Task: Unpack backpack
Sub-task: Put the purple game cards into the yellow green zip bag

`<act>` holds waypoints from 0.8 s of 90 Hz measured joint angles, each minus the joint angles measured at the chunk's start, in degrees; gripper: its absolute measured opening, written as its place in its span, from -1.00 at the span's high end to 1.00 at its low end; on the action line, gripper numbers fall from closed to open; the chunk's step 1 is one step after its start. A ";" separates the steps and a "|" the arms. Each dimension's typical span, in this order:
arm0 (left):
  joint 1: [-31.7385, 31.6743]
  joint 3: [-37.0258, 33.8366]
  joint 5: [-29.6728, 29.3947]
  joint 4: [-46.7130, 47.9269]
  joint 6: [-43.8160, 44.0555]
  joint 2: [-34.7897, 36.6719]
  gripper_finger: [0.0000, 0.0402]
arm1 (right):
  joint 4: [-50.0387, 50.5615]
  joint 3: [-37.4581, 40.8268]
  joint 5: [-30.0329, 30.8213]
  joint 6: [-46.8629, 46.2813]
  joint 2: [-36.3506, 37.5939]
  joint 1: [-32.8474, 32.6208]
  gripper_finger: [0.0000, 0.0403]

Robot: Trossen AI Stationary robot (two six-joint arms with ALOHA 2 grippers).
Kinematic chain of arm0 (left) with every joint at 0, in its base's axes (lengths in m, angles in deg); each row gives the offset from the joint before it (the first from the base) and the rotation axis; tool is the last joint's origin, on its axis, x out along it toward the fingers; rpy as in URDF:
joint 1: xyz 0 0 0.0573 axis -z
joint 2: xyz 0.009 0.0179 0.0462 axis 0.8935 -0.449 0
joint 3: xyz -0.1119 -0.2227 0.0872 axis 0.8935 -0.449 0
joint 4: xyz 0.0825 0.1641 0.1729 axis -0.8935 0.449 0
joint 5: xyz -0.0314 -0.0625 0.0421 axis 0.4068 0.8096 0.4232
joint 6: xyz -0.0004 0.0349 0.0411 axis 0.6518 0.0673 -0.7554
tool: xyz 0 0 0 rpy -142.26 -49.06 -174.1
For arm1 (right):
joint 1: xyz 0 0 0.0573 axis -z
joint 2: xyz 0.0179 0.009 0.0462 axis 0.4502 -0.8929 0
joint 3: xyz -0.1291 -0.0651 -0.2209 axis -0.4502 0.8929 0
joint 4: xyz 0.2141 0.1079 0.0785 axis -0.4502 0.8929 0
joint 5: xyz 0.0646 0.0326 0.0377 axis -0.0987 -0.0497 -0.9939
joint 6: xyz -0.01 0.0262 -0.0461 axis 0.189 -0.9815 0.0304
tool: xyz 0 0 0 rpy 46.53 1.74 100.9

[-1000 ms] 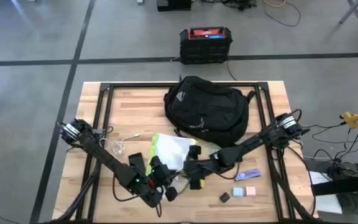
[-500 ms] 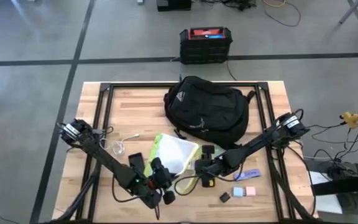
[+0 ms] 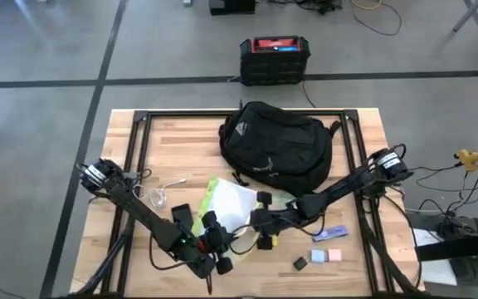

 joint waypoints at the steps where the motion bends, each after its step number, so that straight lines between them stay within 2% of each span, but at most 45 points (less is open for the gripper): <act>1: 0.00 0.00 0.00 0.00 0.01 0.00 1.00 | 0.64 0.01 -0.39 -0.13 0.00 -0.04 0.99; 14: 0.00 0.00 0.00 0.09 0.03 0.00 1.00 | 3.12 0.47 -11.30 -1.30 -1.58 0.04 0.99; 23: 0.00 0.00 0.02 0.09 -0.65 0.00 1.00 | 3.30 0.50 -13.63 -1.30 -3.81 -0.53 1.00; 30: 0.00 0.00 0.98 0.16 -1.04 0.00 1.00 | 4.88 0.32 -5.94 -3.14 -4.98 -0.63 1.00; 39: 0.02 -0.02 2.98 0.36 -1.09 0.00 1.00 | 9.61 0.40 14.39 -8.20 -5.04 -0.21 1.00; 43: 0.04 -0.04 3.61 0.36 -1.11 0.00 1.00 | 10.23 0.45 18.91 -8.64 -5.00 -0.09 1.00; 46: 0.04 -0.04 4.42 0.27 -1.11 0.00 1.00 | 10.02 0.45 19.97 -8.30 -4.61 -0.12 1.00; 52: 0.15 -0.04 4.71 0.35 -1.23 0.00 1.00 | 8.79 0.38 18.47 -6.64 -3.84 -0.39 1.00; 61: 0.17 -0.04 5.08 0.41 -1.41 0.00 1.00 | 8.14 0.38 13.08 -4.60 -3.73 -0.32 1.00; 72: 0.13 -0.04 5.06 0.49 -1.42 0.00 1.00 | 4.90 0.34 -0.96 -0.22 -3.69 -0.24 1.00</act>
